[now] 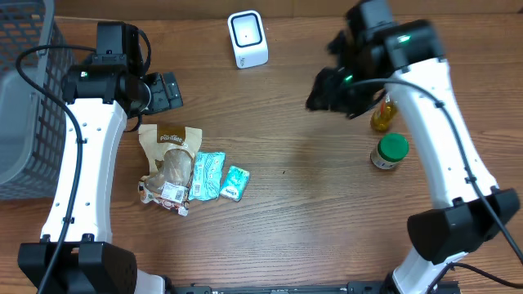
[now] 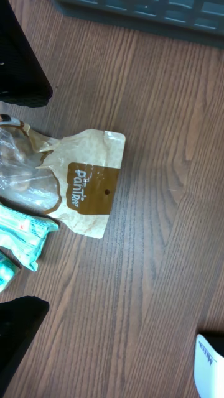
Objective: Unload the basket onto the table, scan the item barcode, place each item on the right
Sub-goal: 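Open the right gripper and move it left over the snack packets, then lower the right gripper toward the small teal tissue pack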
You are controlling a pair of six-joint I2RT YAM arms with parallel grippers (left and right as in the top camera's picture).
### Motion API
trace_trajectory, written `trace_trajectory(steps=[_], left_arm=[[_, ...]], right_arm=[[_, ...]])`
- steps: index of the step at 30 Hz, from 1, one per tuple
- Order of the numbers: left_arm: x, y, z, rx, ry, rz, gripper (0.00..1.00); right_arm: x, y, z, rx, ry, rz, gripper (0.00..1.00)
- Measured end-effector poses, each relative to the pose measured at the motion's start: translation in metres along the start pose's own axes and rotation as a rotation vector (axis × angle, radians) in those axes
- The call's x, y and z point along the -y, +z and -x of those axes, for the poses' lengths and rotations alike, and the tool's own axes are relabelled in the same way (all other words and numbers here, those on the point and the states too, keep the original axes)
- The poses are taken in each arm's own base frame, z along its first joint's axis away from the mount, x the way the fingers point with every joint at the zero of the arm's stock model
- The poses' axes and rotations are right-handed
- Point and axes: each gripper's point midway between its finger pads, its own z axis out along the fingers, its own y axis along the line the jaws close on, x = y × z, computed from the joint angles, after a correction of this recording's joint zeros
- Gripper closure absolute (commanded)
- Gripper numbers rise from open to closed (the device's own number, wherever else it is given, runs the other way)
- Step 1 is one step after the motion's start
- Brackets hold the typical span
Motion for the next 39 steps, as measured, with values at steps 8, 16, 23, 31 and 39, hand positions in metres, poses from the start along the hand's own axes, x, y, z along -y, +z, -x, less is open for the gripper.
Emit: trace_trajectory(steps=[8,16,23,31,39], left_arm=[[0.0,0.0,0.0,0.0,0.0,0.0,0.0],[0.0,0.0,0.0,0.0,0.0,0.0,0.0],[0.0,0.0,0.0,0.0,0.0,0.0,0.0],[0.0,0.0,0.0,0.0,0.0,0.0,0.0],[0.0,0.0,0.0,0.0,0.0,0.0,0.0]], right_arm=[[-0.05,0.073,-0.039,-0.106,-0.076,0.028,0.68],[-0.051,0.126,-0.076,-0.192,-0.062,0.0,0.0],[-0.05,0.134,-0.089,-0.224,-0.072,-0.013,0.0],[-0.05,0.134,-0.089,-0.222,-0.07,-0.012,0.0],[-0.05,0.134,-0.089,-0.222,-0.07,-0.013,0.0]])
